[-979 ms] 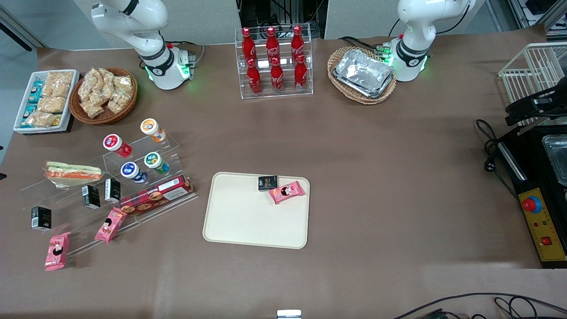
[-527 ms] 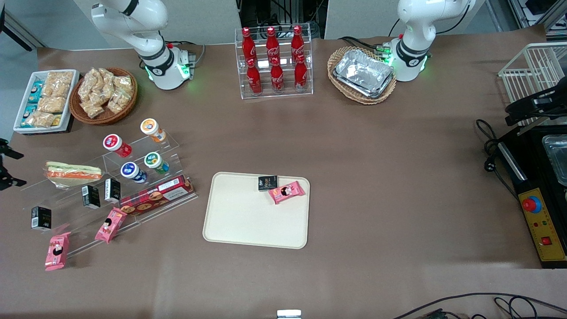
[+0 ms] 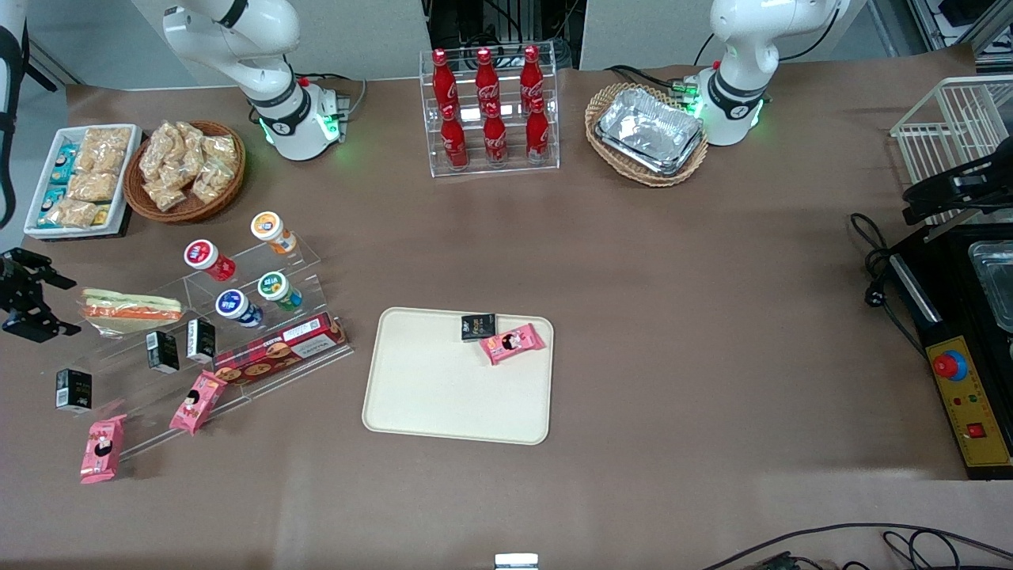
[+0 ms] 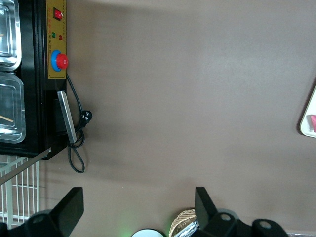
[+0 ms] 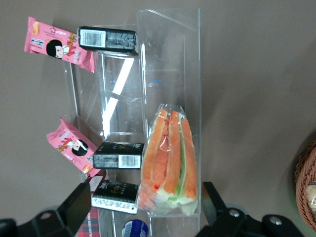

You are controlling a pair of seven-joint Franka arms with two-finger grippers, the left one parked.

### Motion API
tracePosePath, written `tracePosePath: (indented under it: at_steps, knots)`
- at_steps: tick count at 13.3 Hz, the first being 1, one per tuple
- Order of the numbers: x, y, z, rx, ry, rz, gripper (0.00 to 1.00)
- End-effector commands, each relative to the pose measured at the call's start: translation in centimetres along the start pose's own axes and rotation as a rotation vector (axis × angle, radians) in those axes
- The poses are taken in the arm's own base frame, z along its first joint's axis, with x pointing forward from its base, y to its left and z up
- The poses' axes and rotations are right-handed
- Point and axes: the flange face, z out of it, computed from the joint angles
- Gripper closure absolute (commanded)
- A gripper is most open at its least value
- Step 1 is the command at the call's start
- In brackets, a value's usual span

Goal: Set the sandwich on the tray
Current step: 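Lower the right gripper and close it on the wrapped sandwich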

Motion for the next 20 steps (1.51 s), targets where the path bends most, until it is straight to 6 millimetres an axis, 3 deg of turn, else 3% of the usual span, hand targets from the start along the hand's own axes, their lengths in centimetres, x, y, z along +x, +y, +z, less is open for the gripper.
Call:
tracePosePath:
  at_steps: [1, 12, 13, 14, 17, 18, 20]
  knots:
    - [-0.8, 1.1, 1.5, 0.047, 0.006, 0.011, 0.00]
    - [-0.6, 1.7, 5.5, 0.042, 0.040, -0.012, 0.02]
    - [-0.6, 1.8, 6.0, 0.034, 0.036, -0.015, 0.07]
    - [-0.7, 2.1, 6.6, 0.031, 0.035, -0.031, 0.22]
    - [-0.7, 2.2, 6.4, 0.029, 0.028, -0.061, 0.82]
    - [-0.8, 2.1, 6.4, 0.030, 0.027, -0.077, 0.91]
    - [-0.7, 1.7, 5.0, 0.041, 0.030, -0.086, 0.91]
